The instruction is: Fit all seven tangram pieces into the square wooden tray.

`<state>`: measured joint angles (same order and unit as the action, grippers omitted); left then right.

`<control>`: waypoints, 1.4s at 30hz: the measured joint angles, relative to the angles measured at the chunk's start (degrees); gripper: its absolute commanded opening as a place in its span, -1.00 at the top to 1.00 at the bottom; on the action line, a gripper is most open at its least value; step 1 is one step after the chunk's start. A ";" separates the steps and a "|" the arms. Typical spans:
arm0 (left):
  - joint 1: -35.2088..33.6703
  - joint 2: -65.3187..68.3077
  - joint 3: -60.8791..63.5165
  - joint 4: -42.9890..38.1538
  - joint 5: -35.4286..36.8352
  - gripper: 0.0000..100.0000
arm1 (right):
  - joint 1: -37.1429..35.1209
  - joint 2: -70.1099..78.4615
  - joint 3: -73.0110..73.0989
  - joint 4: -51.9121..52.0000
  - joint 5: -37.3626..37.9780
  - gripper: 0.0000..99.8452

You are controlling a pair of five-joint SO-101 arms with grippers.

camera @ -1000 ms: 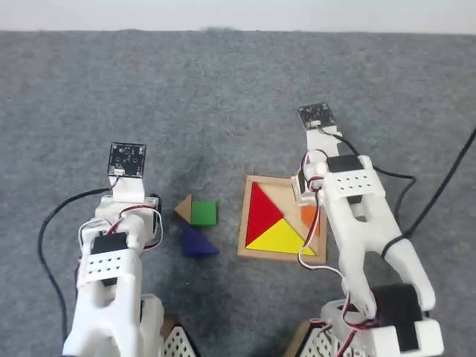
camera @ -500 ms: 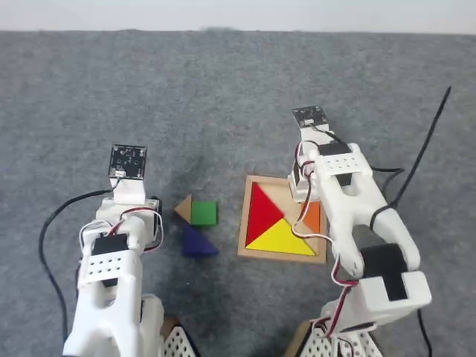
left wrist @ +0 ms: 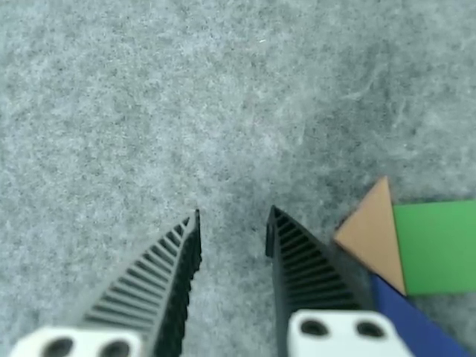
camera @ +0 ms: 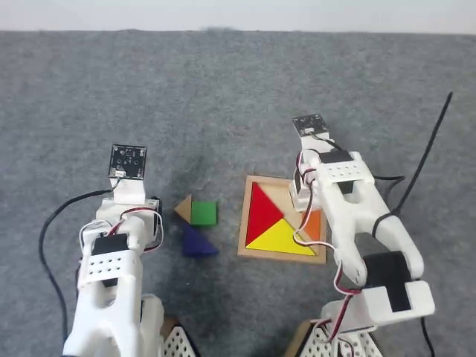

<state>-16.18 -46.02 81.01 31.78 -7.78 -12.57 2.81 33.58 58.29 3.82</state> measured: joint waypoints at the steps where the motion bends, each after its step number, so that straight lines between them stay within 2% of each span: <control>1: 0.00 0.00 0.00 0.00 0.00 0.73 | 0.00 -0.09 0.26 0.00 0.18 0.99; 16: 0.00 0.00 0.00 0.00 0.00 0.73 | -0.53 -14.77 15.65 -4.04 3.60 0.99; 26: 0.00 0.00 0.00 0.00 0.00 0.73 | -0.35 -25.23 19.16 -1.67 3.96 0.99; 32: 0.00 0.00 -0.44 0.62 -0.79 0.73 | 5.01 -34.73 19.87 0.97 4.22 0.99; 36: 2.73 0.00 -8.26 10.64 -0.88 0.73 | 8.44 -38.68 19.96 3.34 5.80 0.99; 42: 15.12 5.89 -28.31 34.64 -1.76 0.68 | 15.30 -39.47 26.29 3.43 8.44 0.99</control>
<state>-1.05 -40.13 52.70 66.42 -9.54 2.73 -36.66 59.87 61.71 12.26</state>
